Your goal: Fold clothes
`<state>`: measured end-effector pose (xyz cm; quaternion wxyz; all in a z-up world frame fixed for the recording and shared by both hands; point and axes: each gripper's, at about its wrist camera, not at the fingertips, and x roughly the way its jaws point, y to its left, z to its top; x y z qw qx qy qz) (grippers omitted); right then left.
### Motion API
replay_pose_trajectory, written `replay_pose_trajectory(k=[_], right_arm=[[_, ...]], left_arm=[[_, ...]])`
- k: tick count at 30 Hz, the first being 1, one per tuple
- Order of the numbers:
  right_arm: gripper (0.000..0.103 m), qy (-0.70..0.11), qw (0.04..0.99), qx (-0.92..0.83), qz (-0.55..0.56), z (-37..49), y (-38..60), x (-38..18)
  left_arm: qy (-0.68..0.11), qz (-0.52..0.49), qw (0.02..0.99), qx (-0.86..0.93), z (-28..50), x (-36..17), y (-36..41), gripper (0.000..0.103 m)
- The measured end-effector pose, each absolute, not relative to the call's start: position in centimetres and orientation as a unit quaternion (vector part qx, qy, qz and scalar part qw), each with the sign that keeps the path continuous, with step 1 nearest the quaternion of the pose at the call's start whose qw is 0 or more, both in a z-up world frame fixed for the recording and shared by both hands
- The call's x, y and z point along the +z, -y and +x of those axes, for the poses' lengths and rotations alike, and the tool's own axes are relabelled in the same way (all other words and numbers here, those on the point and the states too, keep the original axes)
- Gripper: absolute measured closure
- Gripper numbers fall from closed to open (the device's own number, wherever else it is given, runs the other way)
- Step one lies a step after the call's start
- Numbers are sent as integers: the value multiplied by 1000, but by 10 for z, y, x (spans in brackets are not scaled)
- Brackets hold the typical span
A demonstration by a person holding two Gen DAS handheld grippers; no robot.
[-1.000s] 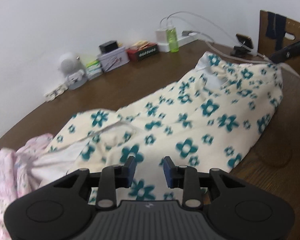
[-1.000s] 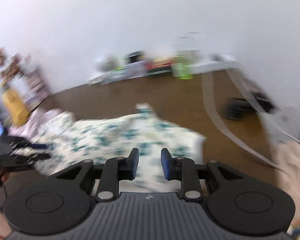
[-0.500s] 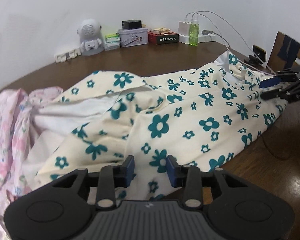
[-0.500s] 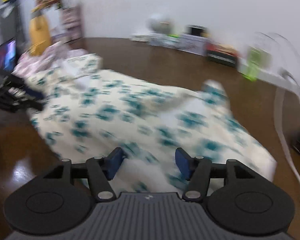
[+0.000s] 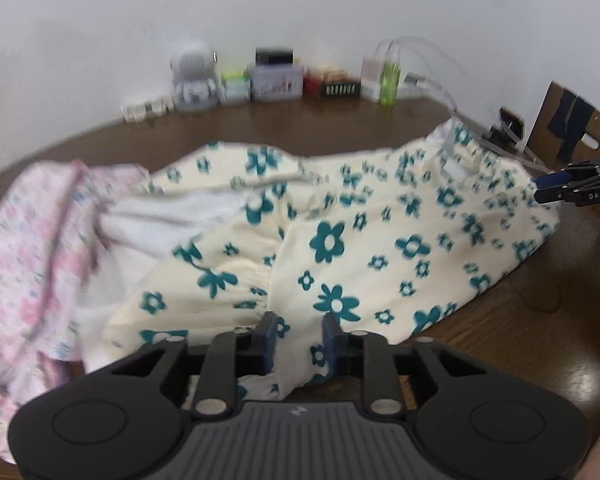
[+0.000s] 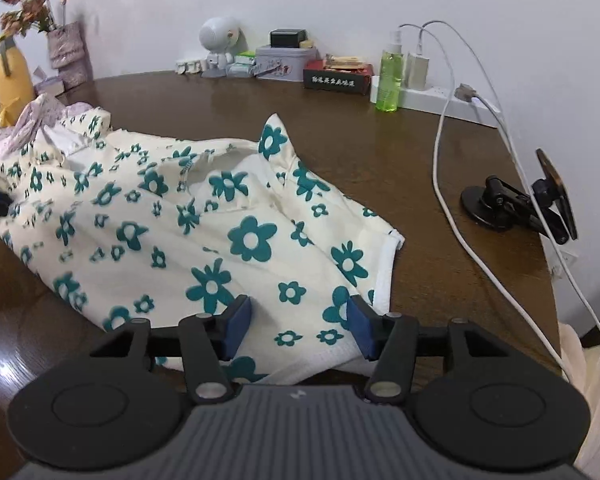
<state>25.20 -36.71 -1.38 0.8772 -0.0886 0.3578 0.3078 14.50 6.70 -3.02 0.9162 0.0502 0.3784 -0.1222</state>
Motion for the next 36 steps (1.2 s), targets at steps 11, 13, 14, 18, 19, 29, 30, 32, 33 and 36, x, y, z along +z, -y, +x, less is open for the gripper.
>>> replay_pose_trajectory(k=[11,13,14,18,19,29,30,32,33,36], right_arm=[[48,-336,867,343,-132,241,308,-14],[49,-348,870,327,-123,247,317,-21],[49,-351,871,323,-115,249,323,-24],[48,-361,871,320,-97,246,334,-27],[47,-364,870,319,-97,244,335,-26],[5,-339,872,343,-84,261,335,33],[0,-351,867,343,-90,274,330,32],[0,-374,856,343,-101,299,322,30],[0,-385,850,343,-106,311,317,29],[1,-419,832,342,-122,348,304,26]], left_arm=[[-403,48,913,-33,135,-48,-117,73],[-401,43,914,-37,134,-52,-123,73],[-401,41,914,-38,135,-52,-125,73],[-399,63,914,-37,137,-57,-121,72],[-400,72,913,-36,138,-57,-119,72],[-355,139,921,-84,194,16,-84,4],[-348,145,922,-90,204,24,-79,4],[-350,163,917,-100,232,32,-67,4],[-356,175,912,-102,248,30,-60,4],[-387,192,896,-107,293,14,-46,4]])
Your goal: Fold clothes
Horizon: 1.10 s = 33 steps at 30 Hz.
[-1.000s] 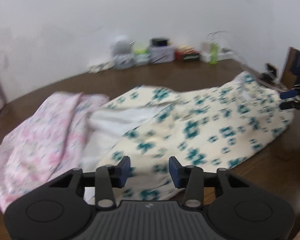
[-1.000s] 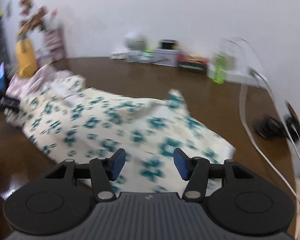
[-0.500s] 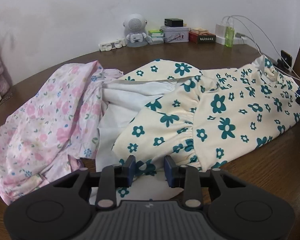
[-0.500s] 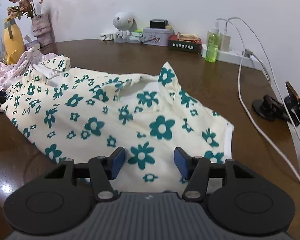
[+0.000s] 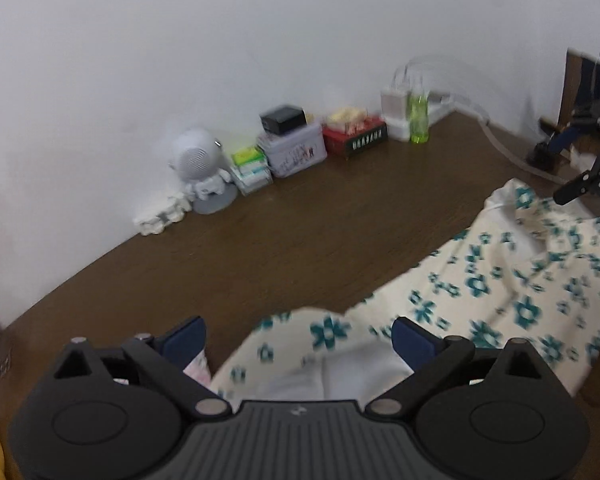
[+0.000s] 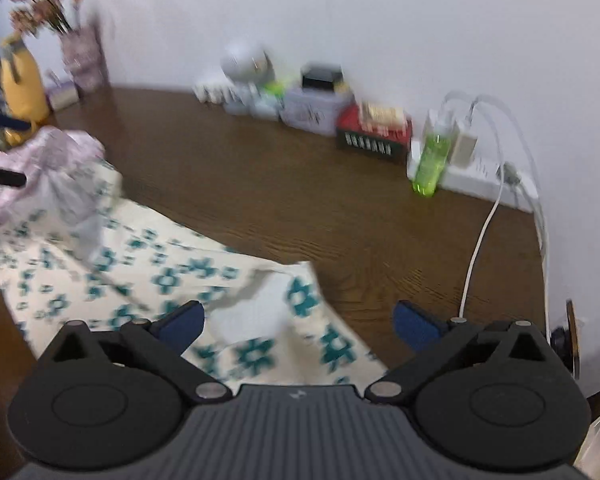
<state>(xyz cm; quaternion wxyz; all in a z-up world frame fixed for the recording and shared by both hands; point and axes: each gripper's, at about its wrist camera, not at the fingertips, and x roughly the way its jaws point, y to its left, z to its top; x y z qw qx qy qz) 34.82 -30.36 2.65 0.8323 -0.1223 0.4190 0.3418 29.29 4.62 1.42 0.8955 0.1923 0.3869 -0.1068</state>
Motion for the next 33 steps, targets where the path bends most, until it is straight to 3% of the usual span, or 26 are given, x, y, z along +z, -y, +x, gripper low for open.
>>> replay_pose_trajectory(k=[2,4,9,14,17,21,22,24,27,33], right_arm=[[7,-441,819,341,-133,373,295,25],[22,-463,806,340,-144,398,286,23],[43,-492,775,360,-167,418,269,2],[46,-498,765,372,-166,429,263,-8],[54,-498,763,378,-167,433,260,-11],[73,-495,760,382,-179,435,255,-10],[84,-493,758,383,-185,433,253,-10],[95,-490,756,385,-200,430,249,-10],[99,-481,762,373,-220,423,243,-8],[100,-400,805,377,-223,371,258,31]], left_arm=[[-413,193,883,-114,321,1,-43,7],[-441,188,869,-123,347,-13,-44,14],[-487,191,841,-138,381,-49,-58,35],[-507,162,831,-162,390,-62,-71,45],[-512,151,827,-176,392,-66,-75,49],[-513,152,824,-188,394,-68,-76,52],[-513,148,824,-190,392,-68,-76,56],[-503,149,828,-199,387,-65,-71,88],[-478,161,839,-205,374,-58,-60,94],[-366,215,884,-194,300,-14,-54,95]])
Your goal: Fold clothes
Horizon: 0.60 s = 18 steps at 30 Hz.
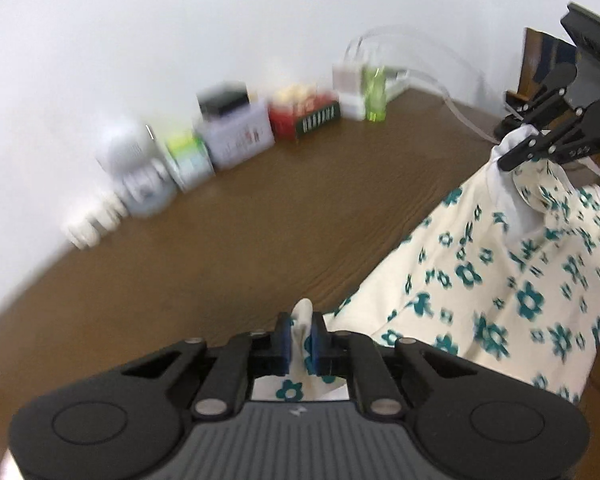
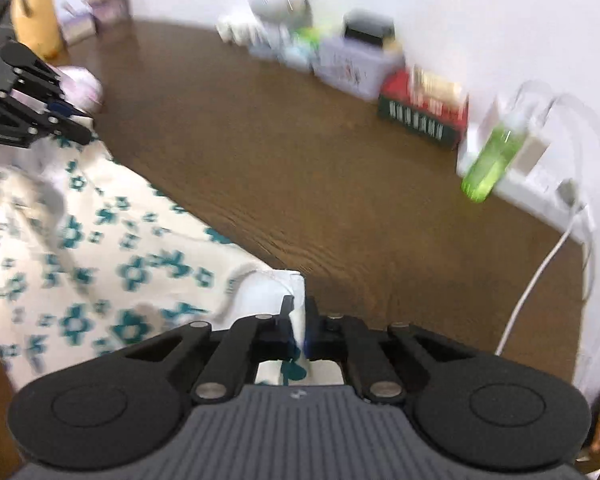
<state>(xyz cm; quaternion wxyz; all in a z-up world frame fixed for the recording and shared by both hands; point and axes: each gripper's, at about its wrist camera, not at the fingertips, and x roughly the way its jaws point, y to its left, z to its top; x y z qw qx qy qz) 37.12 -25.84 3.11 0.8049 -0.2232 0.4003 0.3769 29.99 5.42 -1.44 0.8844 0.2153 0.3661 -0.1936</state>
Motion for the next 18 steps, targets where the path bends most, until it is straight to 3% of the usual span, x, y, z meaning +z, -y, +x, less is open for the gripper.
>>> replay_pose_trajectory(k=[4,9,14,17,18], right_arm=[[100,-338,813,402,-251,302,280,43],[100,-341,802,411,-269,240,298,18],[99,-360,800,404,-258,220,298,-12],[90,-362,808,402,-231,220,302,-12],[79,-363,812,400,-221,221,303,-11]], left_arm=[[-307,276,894,-176,222,-16,-42,95],[-330,300,874,-193,163,-51,-23,94],[-379,246,873,-186,163,-84,-29,91],[-385,209,880,-183,164,-80,-37,84],[-388,199,881,-185,164,-77,-40,80]])
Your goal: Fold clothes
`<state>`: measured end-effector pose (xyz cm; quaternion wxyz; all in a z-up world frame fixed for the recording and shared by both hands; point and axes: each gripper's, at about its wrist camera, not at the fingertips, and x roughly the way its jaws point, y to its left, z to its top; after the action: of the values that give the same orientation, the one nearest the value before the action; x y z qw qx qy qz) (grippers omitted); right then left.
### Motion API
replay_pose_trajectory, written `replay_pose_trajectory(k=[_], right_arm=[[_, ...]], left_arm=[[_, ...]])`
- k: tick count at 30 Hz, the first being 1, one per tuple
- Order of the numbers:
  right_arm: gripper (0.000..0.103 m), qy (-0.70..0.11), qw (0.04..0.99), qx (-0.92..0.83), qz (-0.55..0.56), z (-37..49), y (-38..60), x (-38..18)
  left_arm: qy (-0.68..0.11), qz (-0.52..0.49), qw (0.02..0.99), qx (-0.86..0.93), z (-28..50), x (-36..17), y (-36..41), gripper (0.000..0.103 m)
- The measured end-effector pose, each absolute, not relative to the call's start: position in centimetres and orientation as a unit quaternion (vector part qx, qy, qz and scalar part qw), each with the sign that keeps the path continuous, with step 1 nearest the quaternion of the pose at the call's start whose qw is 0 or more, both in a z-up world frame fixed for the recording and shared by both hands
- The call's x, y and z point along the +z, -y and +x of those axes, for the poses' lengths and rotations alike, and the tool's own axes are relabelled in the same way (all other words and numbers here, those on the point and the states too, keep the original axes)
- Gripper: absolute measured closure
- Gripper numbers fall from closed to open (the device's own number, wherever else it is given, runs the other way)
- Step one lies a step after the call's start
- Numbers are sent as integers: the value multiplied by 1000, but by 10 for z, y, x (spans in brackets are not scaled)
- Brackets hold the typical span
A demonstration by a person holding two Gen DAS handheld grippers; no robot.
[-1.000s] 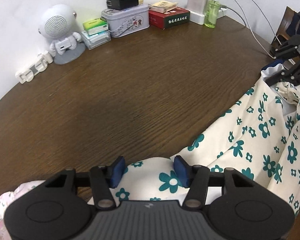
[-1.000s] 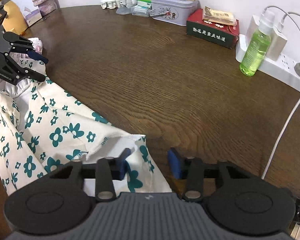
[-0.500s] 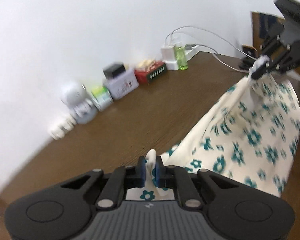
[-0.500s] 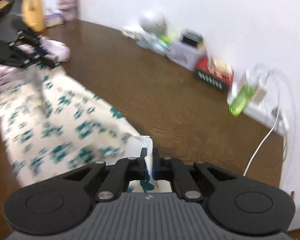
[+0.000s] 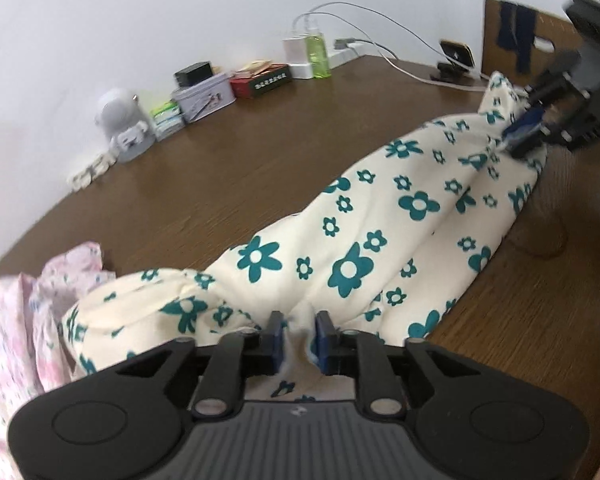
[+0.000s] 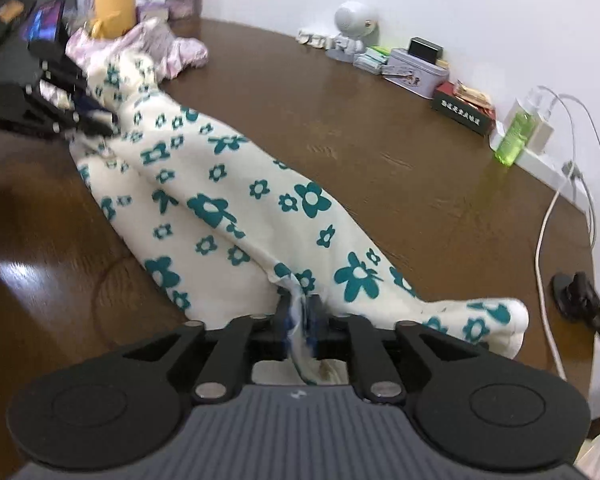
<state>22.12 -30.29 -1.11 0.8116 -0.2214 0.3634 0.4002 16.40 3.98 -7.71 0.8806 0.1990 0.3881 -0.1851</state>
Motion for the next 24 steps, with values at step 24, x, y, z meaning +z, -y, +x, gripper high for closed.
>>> replay_pose_trajectory(k=[24], right_arm=[[52,-336,897,287,-17,244,366,-30]], left_arm=[[-406,107,894,-159,200,-88,-47,69]])
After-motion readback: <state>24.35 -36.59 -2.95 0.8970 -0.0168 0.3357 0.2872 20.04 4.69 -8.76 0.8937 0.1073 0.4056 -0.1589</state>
